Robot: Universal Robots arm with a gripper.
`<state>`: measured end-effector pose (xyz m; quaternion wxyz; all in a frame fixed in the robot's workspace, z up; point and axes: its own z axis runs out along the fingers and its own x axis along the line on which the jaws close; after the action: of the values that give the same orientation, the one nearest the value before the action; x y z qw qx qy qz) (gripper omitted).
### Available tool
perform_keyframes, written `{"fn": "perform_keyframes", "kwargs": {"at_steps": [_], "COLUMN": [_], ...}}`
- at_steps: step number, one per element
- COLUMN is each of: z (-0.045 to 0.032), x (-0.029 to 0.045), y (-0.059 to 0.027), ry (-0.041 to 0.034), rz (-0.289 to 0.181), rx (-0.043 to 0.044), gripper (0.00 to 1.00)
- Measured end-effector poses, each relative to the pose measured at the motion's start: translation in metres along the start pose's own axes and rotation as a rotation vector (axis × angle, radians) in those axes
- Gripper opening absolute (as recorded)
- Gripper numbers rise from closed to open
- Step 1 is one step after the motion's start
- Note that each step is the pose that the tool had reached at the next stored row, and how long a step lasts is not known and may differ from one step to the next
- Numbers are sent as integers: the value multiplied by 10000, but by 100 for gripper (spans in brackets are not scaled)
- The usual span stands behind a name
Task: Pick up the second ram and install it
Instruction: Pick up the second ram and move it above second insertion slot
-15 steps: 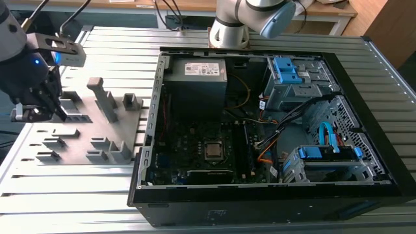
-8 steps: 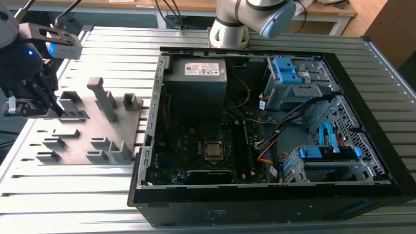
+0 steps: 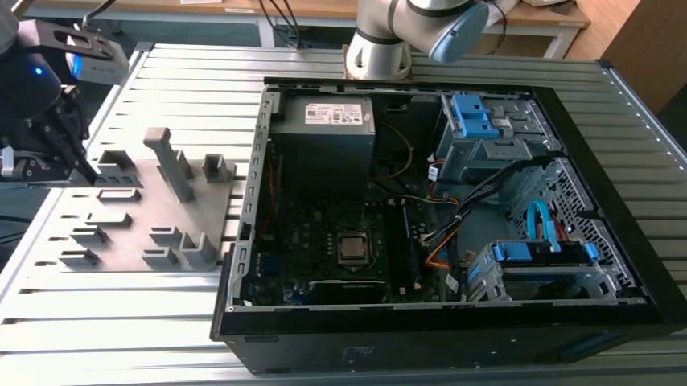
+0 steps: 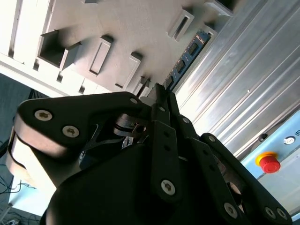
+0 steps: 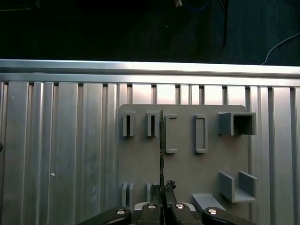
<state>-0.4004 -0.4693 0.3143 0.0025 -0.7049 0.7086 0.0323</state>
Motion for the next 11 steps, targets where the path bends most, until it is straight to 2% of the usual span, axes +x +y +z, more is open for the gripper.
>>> {"fn": "perform_keyframes", "kwargs": {"at_steps": [11], "z": [-250], "x": [-12], "y": [11], "ry": [0], "rz": [0], "rx": [1], "gripper": [14]}}
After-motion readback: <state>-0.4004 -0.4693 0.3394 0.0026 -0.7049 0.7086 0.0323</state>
